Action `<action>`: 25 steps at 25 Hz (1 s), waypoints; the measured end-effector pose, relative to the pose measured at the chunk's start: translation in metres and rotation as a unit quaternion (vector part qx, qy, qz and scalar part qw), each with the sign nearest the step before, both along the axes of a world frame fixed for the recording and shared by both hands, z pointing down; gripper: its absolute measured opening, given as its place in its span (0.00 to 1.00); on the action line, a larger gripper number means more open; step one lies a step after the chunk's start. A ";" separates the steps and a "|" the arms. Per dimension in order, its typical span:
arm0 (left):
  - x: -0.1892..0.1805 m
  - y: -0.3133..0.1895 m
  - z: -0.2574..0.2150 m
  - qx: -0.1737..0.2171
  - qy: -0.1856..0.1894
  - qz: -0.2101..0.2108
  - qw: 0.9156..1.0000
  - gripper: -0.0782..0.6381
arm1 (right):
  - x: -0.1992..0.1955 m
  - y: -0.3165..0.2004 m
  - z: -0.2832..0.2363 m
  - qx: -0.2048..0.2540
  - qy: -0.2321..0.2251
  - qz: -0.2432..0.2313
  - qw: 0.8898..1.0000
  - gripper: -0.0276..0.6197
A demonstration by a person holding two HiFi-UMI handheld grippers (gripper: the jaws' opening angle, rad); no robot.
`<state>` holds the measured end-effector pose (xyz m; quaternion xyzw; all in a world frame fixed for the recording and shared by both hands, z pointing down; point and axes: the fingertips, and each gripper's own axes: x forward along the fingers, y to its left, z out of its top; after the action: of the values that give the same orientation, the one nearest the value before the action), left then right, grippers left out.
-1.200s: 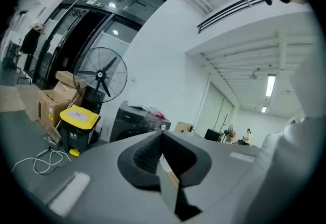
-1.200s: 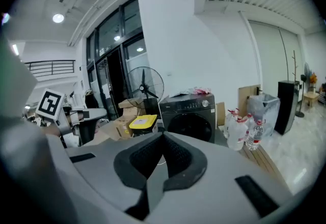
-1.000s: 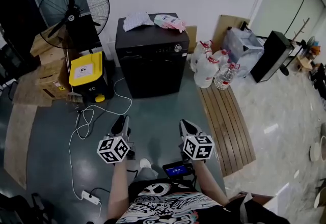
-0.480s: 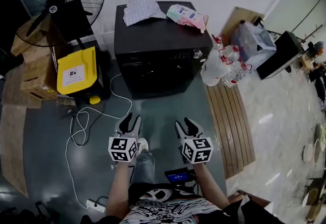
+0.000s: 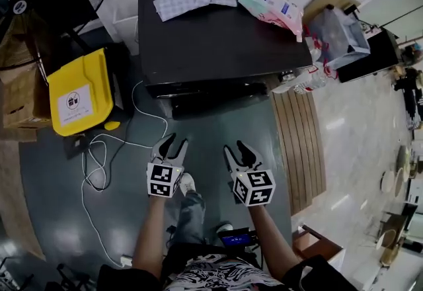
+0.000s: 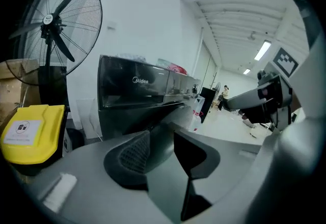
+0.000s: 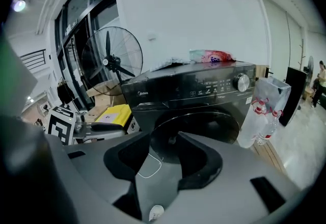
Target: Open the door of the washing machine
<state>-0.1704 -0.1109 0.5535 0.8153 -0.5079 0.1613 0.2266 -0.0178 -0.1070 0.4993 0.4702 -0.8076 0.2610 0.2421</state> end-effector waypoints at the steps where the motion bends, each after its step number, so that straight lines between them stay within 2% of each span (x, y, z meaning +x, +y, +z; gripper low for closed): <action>1: -0.002 -0.009 0.009 -0.003 0.001 0.003 1.000 0.31 | -0.002 -0.007 0.005 -0.003 0.003 0.002 1.000 0.31; 4: -0.006 -0.032 0.031 -0.010 0.002 0.012 1.000 0.31 | -0.007 -0.021 0.018 -0.010 0.006 0.009 1.000 0.31; 10: 0.004 -0.061 0.069 -0.018 -0.025 0.057 0.998 0.32 | -0.008 -0.033 0.038 -0.018 0.008 0.016 1.000 0.31; 15: 0.007 -0.086 0.092 -0.025 -0.033 0.070 0.997 0.36 | -0.007 -0.042 0.050 -0.023 0.005 0.032 0.999 0.31; 19: 0.011 -0.100 0.117 -0.040 -0.052 0.090 0.994 0.38 | -0.008 -0.043 0.056 -0.030 0.006 0.026 0.999 0.31; 25: 0.027 -0.111 0.130 -0.047 -0.049 0.129 0.989 0.37 | 0.003 -0.044 0.065 -0.037 0.004 0.038 0.999 0.31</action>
<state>-0.1430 -0.2224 0.6836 0.8534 -0.4011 0.2524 0.2171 -0.0147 -0.1506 0.5646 0.4926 -0.7779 0.2980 0.2520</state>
